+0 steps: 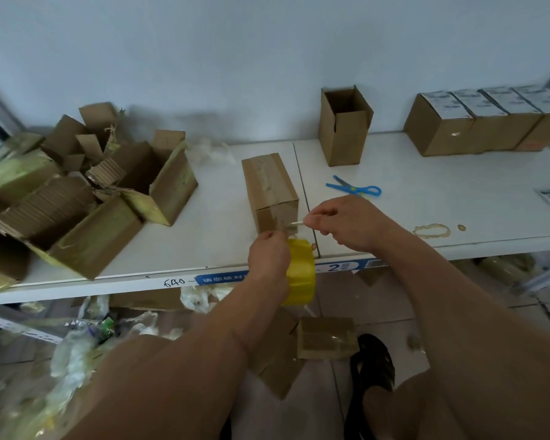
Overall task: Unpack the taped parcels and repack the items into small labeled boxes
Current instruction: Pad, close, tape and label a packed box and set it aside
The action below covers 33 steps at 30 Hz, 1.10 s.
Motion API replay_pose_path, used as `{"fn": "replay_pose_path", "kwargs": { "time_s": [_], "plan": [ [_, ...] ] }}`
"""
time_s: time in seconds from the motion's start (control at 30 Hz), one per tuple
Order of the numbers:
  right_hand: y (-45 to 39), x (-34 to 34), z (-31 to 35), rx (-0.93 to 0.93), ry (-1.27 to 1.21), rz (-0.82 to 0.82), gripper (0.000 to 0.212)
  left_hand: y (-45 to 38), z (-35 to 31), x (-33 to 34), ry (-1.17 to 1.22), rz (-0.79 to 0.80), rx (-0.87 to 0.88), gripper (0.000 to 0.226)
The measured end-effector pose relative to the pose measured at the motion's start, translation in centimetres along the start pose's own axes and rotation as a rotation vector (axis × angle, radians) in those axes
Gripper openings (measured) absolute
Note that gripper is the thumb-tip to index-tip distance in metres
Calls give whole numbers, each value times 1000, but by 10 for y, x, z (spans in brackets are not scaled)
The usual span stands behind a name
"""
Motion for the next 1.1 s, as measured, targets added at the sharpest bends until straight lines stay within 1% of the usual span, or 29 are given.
{"fn": "replay_pose_path", "kwargs": {
  "time_s": [0.17, 0.3, 0.53, 0.67, 0.77, 0.87, 1.0, 1.1],
  "plan": [
    [-11, 5, 9, -10, 57, -24, 28, -2, 1, 0, 8, -5, 13, 34],
    [-14, 2, 11, -15, 57, -39, 29, -2, 1, -1, -11, 6, 8, 32],
    [-20, 5, 7, 2, 106, -54, 29, 2, -2, -2, 15, -11, -5, 10],
    [-26, 5, -4, 53, 190, -69, 29, 3, -1, -2, 19, -12, -3, 15],
    [-34, 1, -18, 100, 144, -31, 30, 4, -3, -3, 17, -8, 0, 13],
    [-45, 5, -40, 146, 111, -33, 25, 4, -4, -2, 11, 8, -3, 17],
    [-59, 28, -62, 220, 114, -94, 31, 3, -3, -1, 1, 14, -13, 21],
    [-66, 40, -71, 219, 70, -162, 29, 0, -1, -3, 9, 24, -2, 27]
  ]
}}
Point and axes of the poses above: each hand's wrist, its own y-axis away from the middle knuckle, its own x-axis out of the palm, z = x × y, the point moved 1 cm from there along -y, towards the middle knuckle, and after that the axes turned 13 degrees about x, right-handed, at the moved point
